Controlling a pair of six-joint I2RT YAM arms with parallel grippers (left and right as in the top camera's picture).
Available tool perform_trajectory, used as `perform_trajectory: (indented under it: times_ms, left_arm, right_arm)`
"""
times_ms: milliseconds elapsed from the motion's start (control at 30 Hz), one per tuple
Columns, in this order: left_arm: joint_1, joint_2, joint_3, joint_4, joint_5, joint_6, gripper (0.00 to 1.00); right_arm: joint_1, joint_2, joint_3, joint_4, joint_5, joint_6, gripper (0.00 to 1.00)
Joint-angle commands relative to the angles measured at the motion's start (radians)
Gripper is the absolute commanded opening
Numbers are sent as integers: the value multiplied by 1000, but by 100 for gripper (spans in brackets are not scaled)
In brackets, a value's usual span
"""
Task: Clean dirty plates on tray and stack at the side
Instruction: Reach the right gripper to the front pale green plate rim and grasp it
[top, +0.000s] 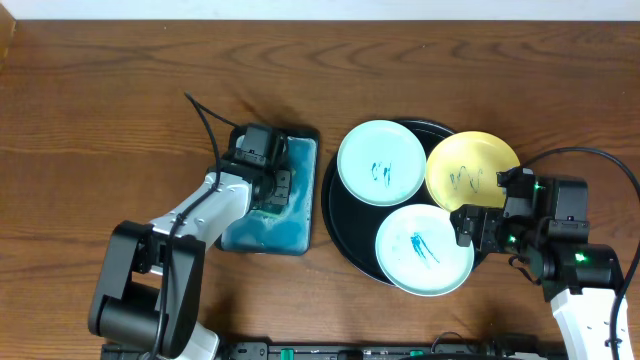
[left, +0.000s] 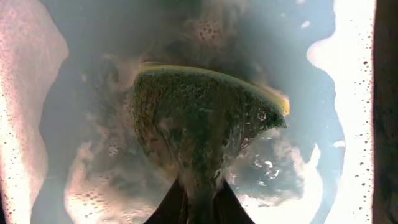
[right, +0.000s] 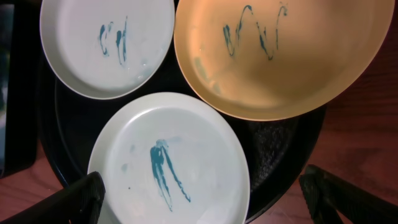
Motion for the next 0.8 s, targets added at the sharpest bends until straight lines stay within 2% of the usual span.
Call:
perform_trajectory:
  times_ms: [0,400,567,767]
  left_arm:
    - [-3,41,-5,-15,17,-6,8]
    - [-3,41,-5,-27,18,-6,8]
    - [-3,41,-5,-27,18,-6,8]
    - [-3,41,-5,-27,18,-6,8]
  right_arm:
    - [9,0,22,0,-8,8,99]
    - [9,12,18,-36,-4,3,99]
    - [9,54,-7,-36,3,4,91]
    - [9,152,-19,-33,2,4,67]
